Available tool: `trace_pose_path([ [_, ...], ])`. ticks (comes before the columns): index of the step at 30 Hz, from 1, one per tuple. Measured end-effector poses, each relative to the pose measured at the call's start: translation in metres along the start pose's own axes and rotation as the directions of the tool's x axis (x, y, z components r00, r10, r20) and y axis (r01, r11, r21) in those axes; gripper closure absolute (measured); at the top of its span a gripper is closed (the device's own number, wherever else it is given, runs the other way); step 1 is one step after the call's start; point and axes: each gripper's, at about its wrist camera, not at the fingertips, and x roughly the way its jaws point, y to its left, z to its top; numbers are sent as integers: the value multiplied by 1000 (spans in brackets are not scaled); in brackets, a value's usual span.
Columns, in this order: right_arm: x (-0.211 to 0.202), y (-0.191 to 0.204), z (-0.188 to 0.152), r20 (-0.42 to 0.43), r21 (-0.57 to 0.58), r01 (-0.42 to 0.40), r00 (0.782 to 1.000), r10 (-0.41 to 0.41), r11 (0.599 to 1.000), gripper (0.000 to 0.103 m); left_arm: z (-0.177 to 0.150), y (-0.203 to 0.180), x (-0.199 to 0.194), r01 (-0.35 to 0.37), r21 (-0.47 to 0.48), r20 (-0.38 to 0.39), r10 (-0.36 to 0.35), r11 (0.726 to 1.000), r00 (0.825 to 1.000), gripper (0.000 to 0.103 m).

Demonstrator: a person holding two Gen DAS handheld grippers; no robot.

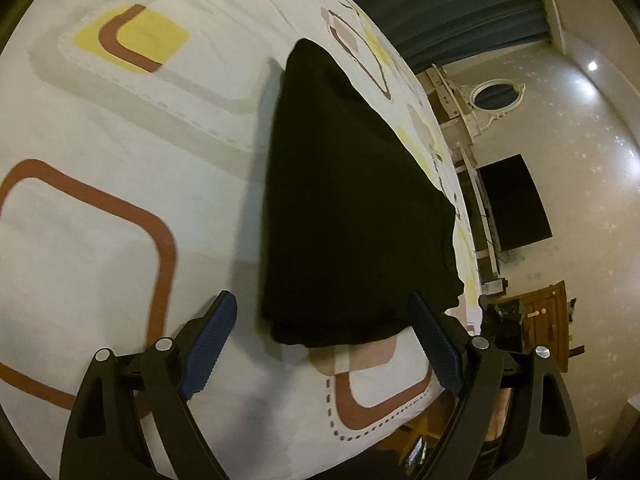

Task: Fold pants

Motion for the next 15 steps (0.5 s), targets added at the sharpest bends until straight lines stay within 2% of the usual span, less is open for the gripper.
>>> trace_pose_path([
  [13,36,15,3,-8,-3,28,1000,-28,1000,13,5,4,11,18,-76,15,-17,997,1000,18],
  [14,38,16,3,-11,-10,33,999,-33,999,17,4,2,12,10,-69,16,-8,998,1000,20],
  [15,41,19,3,-18,-29,50,999,-50,998,24,3,-1,14,-15,-49,14,15,999,1000,39],
])
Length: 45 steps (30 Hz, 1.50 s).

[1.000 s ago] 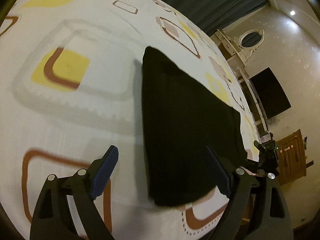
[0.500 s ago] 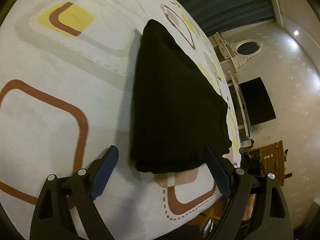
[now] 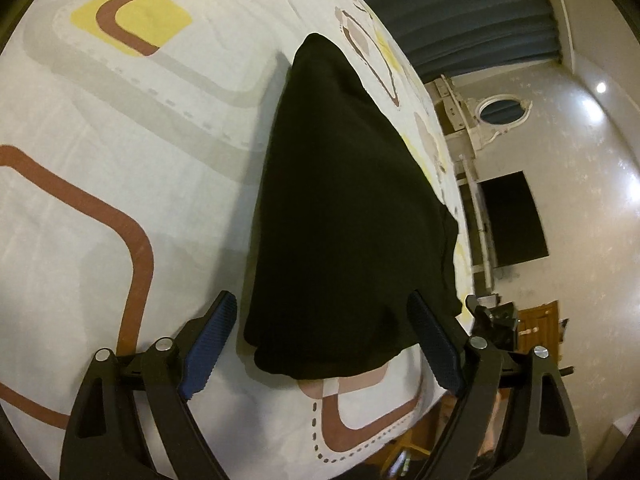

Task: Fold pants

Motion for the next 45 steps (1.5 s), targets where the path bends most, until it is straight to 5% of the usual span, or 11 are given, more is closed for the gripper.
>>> trace_pose_path([
  [1,2,1,0,-6,-16,27,1000,-27,1000,45,-1,-1,2,-20,14,-12,20,1000,1000,41],
  [2,6,1,-1,-21,-28,57,998,-58,998,52,-3,-3,4,-46,27,-11,46,999,999,45],
  [8,5,-4,-6,-26,-18,22,999,-23,1000,64,-6,-12,2,-105,51,15,105,993,994,57],
  [18,-1,8,-11,-12,-44,6,1000,-6,999,67,-2,-14,3,-134,59,27,133,989,991,65],
  [45,-13,-2,-34,-43,-44,-39,998,37,998,68,-14,-16,-9,-188,95,41,184,978,982,65],
])
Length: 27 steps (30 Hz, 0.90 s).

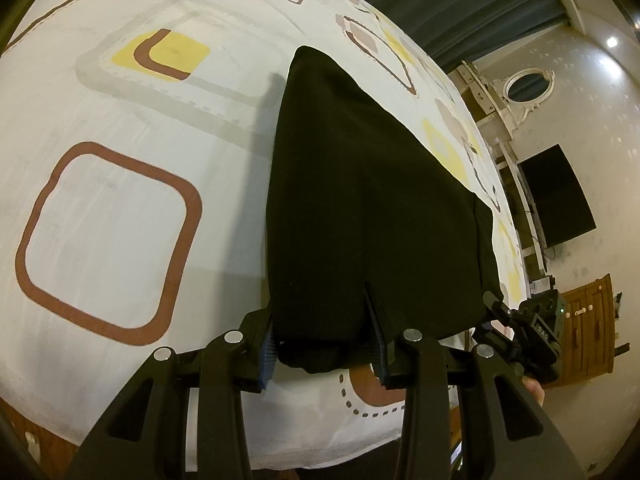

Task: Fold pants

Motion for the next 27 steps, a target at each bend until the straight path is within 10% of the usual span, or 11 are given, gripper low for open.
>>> trace_pose_path([
  [12,-1,-8,-7,2,4,4,1000,-4,1000,64,0,2,2,22,6,-4,-22,1000,1000,61],
  [27,1,-5,0,17,24,-7,1000,7,1000,26,4,14,11,96,-32,30,-95,995,995,36],
])
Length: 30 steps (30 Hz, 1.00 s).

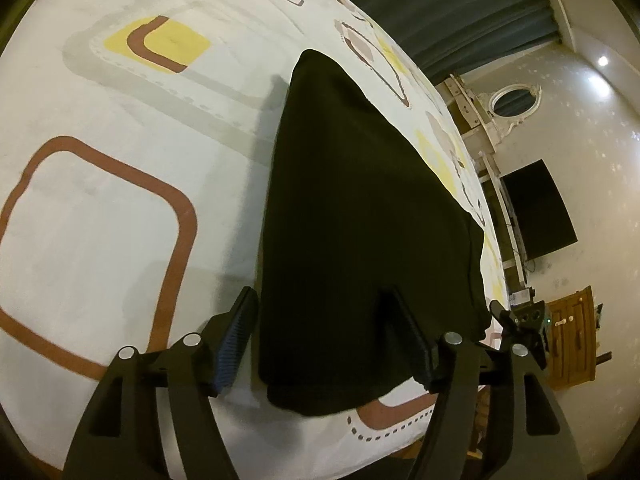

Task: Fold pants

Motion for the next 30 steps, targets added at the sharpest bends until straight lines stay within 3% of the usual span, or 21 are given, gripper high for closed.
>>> trace_pose_path([
  [2,7,4,-1,-19,-31,19,1000,-20,999,32,0,0,3,5,12,-13,-4,1000,1000,53],
  [3,9,6,-1,-26,-48,34,999,-35,998,39,-1,0,1,0,10,-9,0,1000,1000,56],
  [4,12,7,-3,-33,-61,52,998,-54,997,55,-2,1,0,-1,11,-5,1,1000,1000,58],
  [7,15,0,-4,-44,-38,40,998,-41,998,63,-4,-6,-6,-22,40,9,22,999,1000,64],
  [14,4,9,-4,-31,-28,-2,1000,2,1000,66,-11,-23,-16,-88,84,18,87,993,996,67],
  [30,-6,10,-26,-74,-38,-11,997,8,999,66,-31,-14,-34,-98,76,0,99,992,995,67],
])
